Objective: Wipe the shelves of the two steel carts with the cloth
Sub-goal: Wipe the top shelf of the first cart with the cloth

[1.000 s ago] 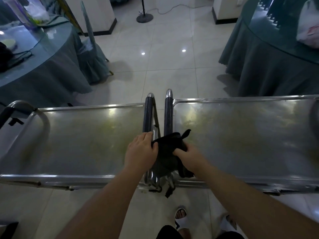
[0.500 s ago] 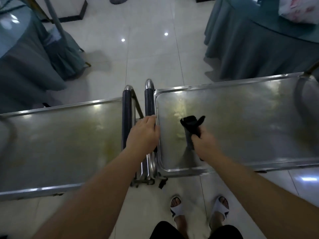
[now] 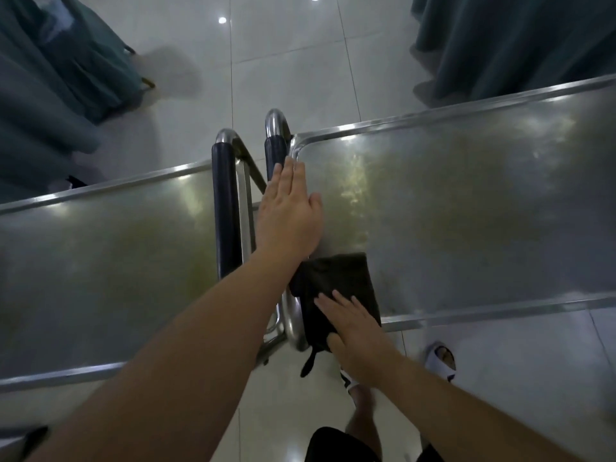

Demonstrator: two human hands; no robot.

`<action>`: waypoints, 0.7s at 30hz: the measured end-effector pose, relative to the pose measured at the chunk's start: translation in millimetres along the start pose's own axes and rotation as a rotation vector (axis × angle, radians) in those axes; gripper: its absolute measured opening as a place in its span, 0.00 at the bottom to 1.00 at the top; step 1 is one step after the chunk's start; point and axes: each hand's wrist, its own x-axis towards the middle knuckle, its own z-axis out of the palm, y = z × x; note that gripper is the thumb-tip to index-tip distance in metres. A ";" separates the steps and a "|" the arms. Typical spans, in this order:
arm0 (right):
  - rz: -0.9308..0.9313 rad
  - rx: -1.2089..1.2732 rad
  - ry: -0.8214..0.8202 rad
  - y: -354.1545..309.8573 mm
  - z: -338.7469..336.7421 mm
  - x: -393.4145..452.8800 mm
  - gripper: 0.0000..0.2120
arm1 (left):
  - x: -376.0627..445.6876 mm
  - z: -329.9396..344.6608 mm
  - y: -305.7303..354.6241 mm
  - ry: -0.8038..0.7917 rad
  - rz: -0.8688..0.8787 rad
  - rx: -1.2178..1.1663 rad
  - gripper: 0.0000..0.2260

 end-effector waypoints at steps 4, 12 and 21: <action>0.054 -0.154 0.092 -14.1 -5.2 32.7 0.29 | 5.7 13.6 -8.4 0.017 -0.010 0.047 0.29; 0.005 -0.293 0.215 -10.6 -29.2 110.2 0.34 | 4.1 23.1 -10.0 0.059 0.004 0.081 0.29; 0.059 -0.434 0.172 12.2 -136.8 270.8 0.32 | 4.4 19.3 -6.0 0.020 -0.011 0.108 0.30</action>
